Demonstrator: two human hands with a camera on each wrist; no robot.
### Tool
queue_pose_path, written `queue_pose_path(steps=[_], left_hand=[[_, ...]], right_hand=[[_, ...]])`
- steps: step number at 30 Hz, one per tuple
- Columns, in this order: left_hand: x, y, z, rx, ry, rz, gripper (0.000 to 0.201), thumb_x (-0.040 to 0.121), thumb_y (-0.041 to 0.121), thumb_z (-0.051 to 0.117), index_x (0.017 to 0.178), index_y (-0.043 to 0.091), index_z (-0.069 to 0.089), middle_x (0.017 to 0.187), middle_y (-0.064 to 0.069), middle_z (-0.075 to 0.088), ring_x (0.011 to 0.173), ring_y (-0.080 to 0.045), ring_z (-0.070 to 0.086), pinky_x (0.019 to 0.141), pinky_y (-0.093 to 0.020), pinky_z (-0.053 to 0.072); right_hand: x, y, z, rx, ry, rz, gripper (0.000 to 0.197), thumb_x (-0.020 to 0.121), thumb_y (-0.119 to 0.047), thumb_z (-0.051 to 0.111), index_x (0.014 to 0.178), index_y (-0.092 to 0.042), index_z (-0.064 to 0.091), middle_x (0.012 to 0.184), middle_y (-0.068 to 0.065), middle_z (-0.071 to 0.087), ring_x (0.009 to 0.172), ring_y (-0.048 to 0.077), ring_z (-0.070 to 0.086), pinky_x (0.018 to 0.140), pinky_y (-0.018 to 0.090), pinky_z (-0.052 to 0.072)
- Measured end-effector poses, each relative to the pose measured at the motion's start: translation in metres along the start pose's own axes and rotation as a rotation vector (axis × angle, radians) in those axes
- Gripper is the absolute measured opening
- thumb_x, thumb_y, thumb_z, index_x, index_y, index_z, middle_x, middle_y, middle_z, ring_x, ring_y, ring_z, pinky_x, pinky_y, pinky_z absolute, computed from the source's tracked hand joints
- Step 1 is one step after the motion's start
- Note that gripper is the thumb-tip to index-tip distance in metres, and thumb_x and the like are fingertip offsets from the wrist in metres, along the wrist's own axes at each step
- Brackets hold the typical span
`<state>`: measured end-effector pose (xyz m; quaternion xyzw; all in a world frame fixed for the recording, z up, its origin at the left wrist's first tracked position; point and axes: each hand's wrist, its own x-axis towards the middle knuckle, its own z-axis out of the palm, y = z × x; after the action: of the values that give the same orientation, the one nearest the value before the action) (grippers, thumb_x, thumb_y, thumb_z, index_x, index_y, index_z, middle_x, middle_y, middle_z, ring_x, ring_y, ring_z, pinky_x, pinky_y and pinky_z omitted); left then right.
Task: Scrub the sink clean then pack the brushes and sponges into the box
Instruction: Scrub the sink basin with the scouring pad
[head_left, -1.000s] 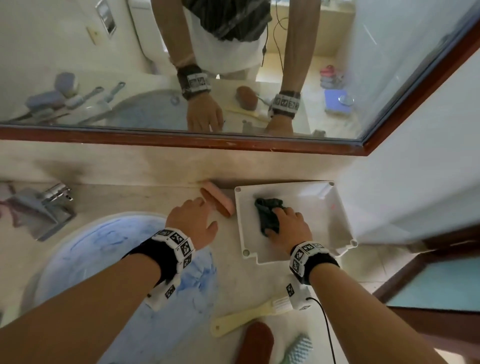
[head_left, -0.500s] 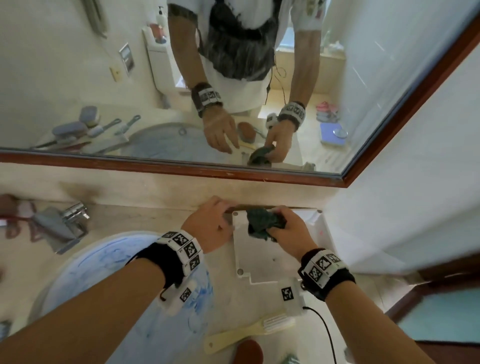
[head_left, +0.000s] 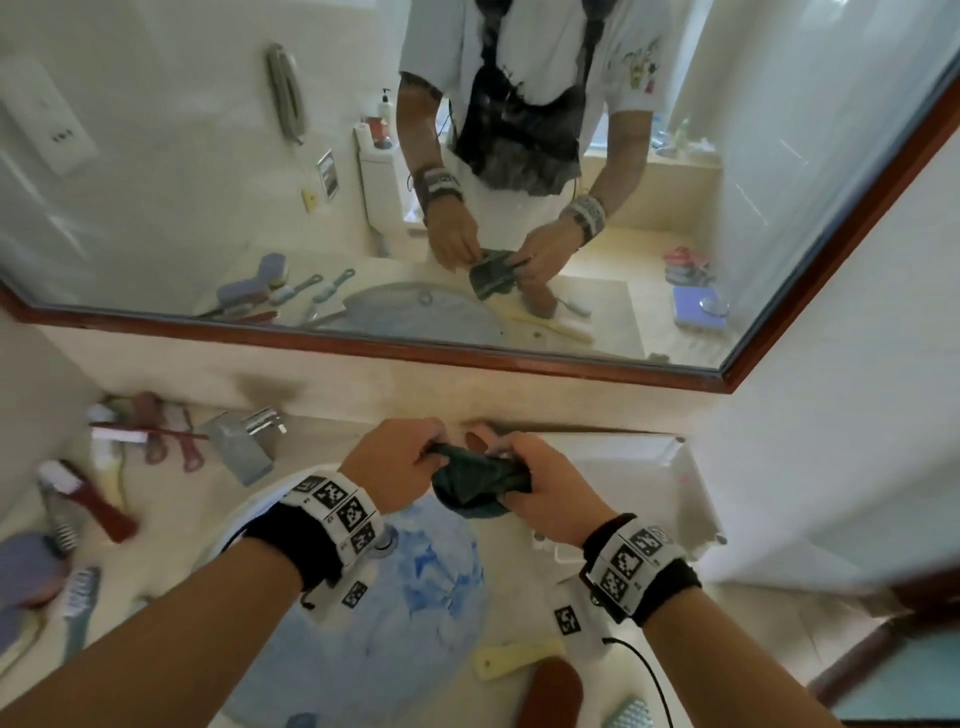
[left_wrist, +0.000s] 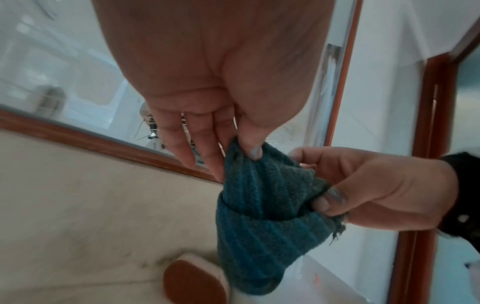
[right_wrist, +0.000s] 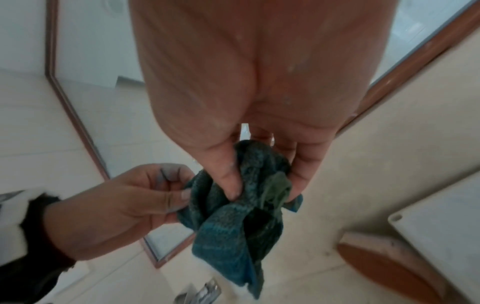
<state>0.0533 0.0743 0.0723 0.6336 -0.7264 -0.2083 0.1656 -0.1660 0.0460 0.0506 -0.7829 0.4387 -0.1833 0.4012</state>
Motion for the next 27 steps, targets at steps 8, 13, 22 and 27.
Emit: queue_pose_path(steps=[8, 13, 22, 27], left_hand=[[-0.065, -0.073, -0.026, -0.099, 0.044, 0.022, 0.010, 0.095, 0.010, 0.049, 0.095, 0.017, 0.056, 0.090, -0.001, 0.061, 0.083, -0.018, 0.056, 0.077, -0.033, 0.047], [-0.083, -0.121, -0.053, -0.168, 0.060, 0.094, 0.012, 0.099, 0.016, 0.045, 0.099, 0.020, 0.056, 0.086, 0.007, 0.057, 0.079, -0.012, 0.055, 0.071, -0.026, 0.044], [-0.093, -0.176, -0.075, -0.337, 0.039, 0.128, 0.012, 0.100, 0.015, 0.048, 0.092, 0.020, 0.055, 0.075, 0.013, 0.054, 0.070, 0.000, 0.051, 0.059, -0.014, 0.034], [-0.093, -0.189, -0.057, -0.592, 0.013, -0.045, 0.012, 0.101, 0.018, 0.044, 0.096, 0.018, 0.054, 0.082, -0.004, 0.061, 0.078, -0.022, 0.061, 0.069, -0.039, 0.053]], right_hand=[[0.016, -0.055, 0.094, -0.209, -0.105, 0.073, 0.023, 0.082, -0.030, 0.071, 0.076, -0.032, 0.048, 0.078, -0.009, 0.061, 0.074, 0.012, 0.061, 0.072, 0.039, 0.055], [0.026, -0.088, 0.118, -0.029, 0.005, 0.164, 0.014, 0.082, -0.024, 0.073, 0.083, -0.019, 0.060, 0.079, 0.003, 0.067, 0.068, 0.017, 0.069, 0.066, 0.040, 0.059], [0.033, -0.131, 0.168, 0.278, 0.270, 0.307, 0.013, 0.082, -0.002, 0.061, 0.092, -0.008, 0.055, 0.083, 0.023, 0.061, 0.066, 0.037, 0.059, 0.056, 0.046, 0.051], [0.035, -0.146, 0.213, 0.662, 0.260, 0.428, 0.022, 0.086, -0.004, 0.056, 0.107, -0.011, 0.056, 0.088, 0.019, 0.065, 0.073, 0.039, 0.064, 0.060, 0.045, 0.051]])
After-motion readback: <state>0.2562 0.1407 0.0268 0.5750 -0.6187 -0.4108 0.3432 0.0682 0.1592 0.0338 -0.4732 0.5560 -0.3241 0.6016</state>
